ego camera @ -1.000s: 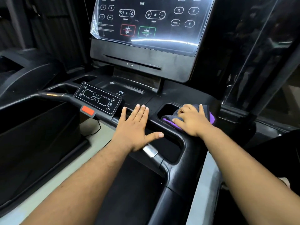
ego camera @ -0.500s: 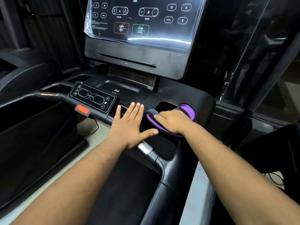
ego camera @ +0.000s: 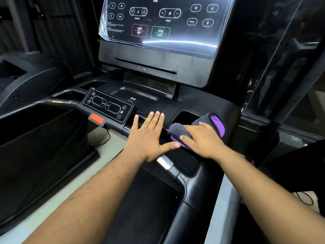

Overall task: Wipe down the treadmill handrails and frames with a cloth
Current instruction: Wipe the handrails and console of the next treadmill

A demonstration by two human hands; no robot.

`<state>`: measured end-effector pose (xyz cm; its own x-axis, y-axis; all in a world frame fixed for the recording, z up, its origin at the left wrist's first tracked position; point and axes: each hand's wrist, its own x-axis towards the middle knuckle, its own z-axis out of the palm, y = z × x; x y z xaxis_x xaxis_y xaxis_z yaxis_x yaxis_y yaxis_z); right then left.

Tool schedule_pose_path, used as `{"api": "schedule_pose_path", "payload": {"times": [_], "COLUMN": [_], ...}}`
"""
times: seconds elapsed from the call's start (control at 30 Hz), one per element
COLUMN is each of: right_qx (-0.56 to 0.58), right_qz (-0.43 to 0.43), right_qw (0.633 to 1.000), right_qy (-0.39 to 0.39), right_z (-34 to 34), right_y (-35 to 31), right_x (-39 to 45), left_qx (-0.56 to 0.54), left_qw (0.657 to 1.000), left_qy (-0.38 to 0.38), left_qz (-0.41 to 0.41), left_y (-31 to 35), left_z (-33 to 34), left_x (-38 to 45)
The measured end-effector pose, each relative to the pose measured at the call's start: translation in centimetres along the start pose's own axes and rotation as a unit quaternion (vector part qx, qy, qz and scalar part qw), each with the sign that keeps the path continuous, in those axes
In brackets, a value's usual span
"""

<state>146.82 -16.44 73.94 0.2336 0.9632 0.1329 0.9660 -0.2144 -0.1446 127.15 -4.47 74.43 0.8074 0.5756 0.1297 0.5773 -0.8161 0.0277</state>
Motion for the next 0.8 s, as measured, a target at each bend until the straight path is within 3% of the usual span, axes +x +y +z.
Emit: {"api": "schedule_pose_path", "payload": {"times": [0.13, 0.23, 0.3, 0.37, 0.5, 0.8], "right_qx": [0.009, -0.03, 0.003, 0.046, 0.015, -0.01], "right_qz": [-0.058, -0.125, -0.136, -0.09, 0.046, 0.224], "right_qw": [0.998, 0.991, 0.989, 0.992, 0.997, 0.974], "right_qy": [-0.034, -0.04, -0.06, -0.079, -0.054, -0.009], "right_z": [0.2, 0.6, 0.4, -0.2, -0.2, -0.2], "right_y": [-2.4, -3.5, -3.7, -2.7, 0.0, 1.1], "right_x": [-0.5, 1.7, 4.1, 6.6, 8.7, 4.7], "left_qx": [-0.008, 0.001, -0.001, -0.008, -0.006, 0.001], "left_qw": [0.999, 0.999, 0.999, 0.999, 1.0, 1.0], "left_qy": [0.042, 0.046, 0.044, 0.035, 0.006, 0.001], "left_qz": [0.0, -0.001, -0.002, -0.002, -0.007, -0.008], "left_y": [-0.2, 0.1, 0.2, 0.1, -0.1, -0.1], "left_z": [0.6, 0.5, 0.3, 0.1, -0.2, -0.1], "left_x": [-0.2, -0.3, -0.4, -0.5, -0.3, -0.1]}}
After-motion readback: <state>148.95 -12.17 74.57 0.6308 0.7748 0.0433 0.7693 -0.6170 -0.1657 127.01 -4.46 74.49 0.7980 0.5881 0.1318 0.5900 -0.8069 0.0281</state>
